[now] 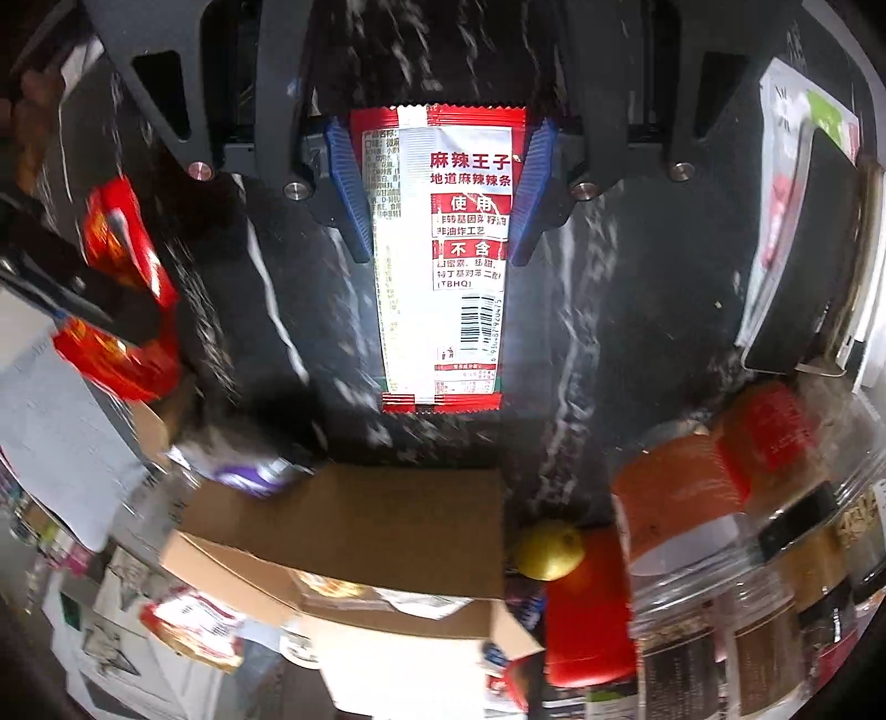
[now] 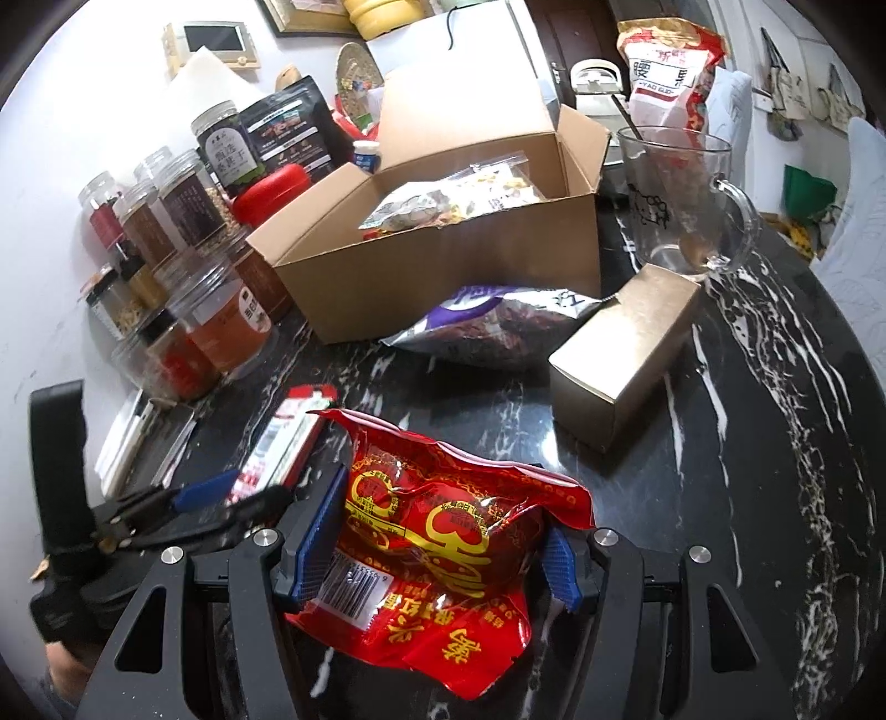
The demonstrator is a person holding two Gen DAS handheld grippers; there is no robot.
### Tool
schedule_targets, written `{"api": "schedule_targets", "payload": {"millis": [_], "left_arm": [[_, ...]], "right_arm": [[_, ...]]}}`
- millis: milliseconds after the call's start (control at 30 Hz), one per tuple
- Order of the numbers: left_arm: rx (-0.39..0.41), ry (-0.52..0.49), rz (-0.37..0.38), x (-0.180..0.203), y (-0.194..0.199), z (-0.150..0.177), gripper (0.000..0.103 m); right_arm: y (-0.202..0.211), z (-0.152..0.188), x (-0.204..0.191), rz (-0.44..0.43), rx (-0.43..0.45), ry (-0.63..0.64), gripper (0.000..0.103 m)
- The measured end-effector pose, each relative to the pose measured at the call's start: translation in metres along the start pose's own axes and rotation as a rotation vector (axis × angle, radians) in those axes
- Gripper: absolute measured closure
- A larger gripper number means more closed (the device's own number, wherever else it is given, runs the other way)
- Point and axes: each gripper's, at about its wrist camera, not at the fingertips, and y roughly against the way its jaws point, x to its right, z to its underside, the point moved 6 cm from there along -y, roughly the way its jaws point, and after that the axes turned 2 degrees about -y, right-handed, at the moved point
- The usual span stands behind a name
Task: Organize snacks
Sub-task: 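Grasp the red-and-white strip packet with the left tool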
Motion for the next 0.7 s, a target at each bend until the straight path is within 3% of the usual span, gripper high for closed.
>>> {"api": "schedule_targets", "payload": {"millis": [133, 300, 400, 433, 467, 700], "left_arm": [[-0.005, -0.057, 0.002, 0.01, 0.003, 0.006, 0.053], [-0.018, -0.085, -0.022, 0.011, -0.009, -0.004, 0.032], [-0.013, -0.084, -0.023, 0.011, -0.014, -0.011, 0.032], [-0.002, -0.079, -0.015, 0.01, -0.014, -0.012, 0.032], [0.018, -0.078, -0.015, 0.009, -0.013, -0.012, 0.054], [0.028, -0.067, 0.031, 0.007, -0.006, -0.012, 0.058]], "right_arm": [[0.003, 0.006, 0.003, 0.007, -0.01, -0.002, 0.04], [0.003, 0.009, 0.007, 0.001, -0.02, -0.017, 0.04], [0.004, 0.008, 0.006, -0.002, -0.019, -0.013, 0.04], [0.003, 0.008, 0.005, -0.005, -0.021, -0.013, 0.04], [0.003, 0.008, 0.005, -0.007, -0.024, -0.014, 0.04], [0.0, 0.009, 0.007, -0.017, -0.036, -0.016, 0.04]]}}
